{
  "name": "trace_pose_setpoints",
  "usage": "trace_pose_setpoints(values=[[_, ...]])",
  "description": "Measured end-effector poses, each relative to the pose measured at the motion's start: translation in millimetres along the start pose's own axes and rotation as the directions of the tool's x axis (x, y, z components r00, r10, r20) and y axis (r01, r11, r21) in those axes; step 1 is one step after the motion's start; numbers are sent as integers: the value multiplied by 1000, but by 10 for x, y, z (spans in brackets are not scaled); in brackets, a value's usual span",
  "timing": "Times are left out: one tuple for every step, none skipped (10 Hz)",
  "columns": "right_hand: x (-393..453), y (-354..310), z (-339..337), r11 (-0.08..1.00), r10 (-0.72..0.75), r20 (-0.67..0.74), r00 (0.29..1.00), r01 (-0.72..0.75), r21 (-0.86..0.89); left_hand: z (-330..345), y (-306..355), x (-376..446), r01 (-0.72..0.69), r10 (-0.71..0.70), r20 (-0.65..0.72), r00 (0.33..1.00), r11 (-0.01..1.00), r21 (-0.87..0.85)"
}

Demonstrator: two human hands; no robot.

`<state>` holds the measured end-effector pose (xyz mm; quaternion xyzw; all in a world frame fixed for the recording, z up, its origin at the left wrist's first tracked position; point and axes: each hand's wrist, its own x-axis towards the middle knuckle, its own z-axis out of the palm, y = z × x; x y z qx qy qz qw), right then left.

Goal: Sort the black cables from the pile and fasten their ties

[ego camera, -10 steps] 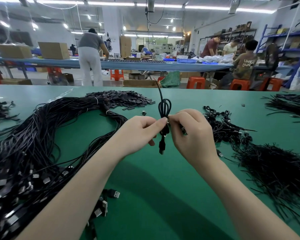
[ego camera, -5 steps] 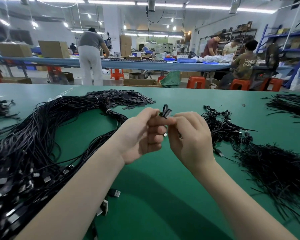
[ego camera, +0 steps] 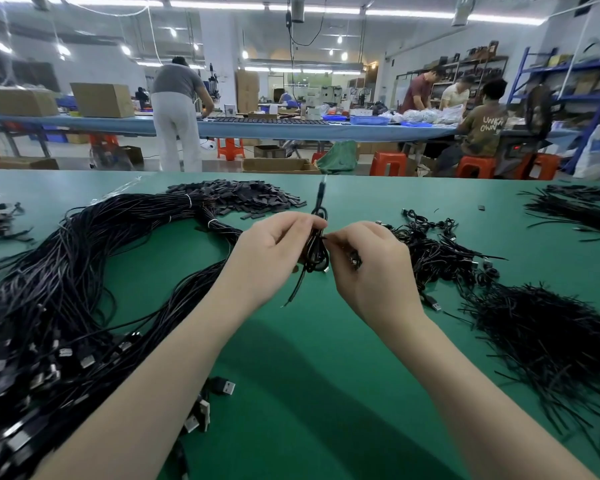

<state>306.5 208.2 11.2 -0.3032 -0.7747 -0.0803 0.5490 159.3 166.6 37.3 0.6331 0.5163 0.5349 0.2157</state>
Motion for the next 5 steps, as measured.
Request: trace_pose_setpoints(values=[[-57, 80, 45, 974, -189, -44, 981, 182, -134, -8, 14, 28, 384, -327, 205, 922, 834, -396], [-76, 200, 66, 989, -114, -7, 993, 113, -98, 27, -53, 28, 493, -379, 318, 869, 715, -496], [-75, 412, 39, 982, 174, 49, 984, -170, -81, 201, -199, 9, 425, -380, 247, 891, 889, -167], [-88, 746, -82, 840, 507, 206, 837, -426, -335, 340, -277, -103, 109, -296, 387, 874, 893, 436], [40, 916, -346, 789, 567, 147, 810, -483, -380, 539, -207, -375, -275, -200, 669, 716, 800, 533]])
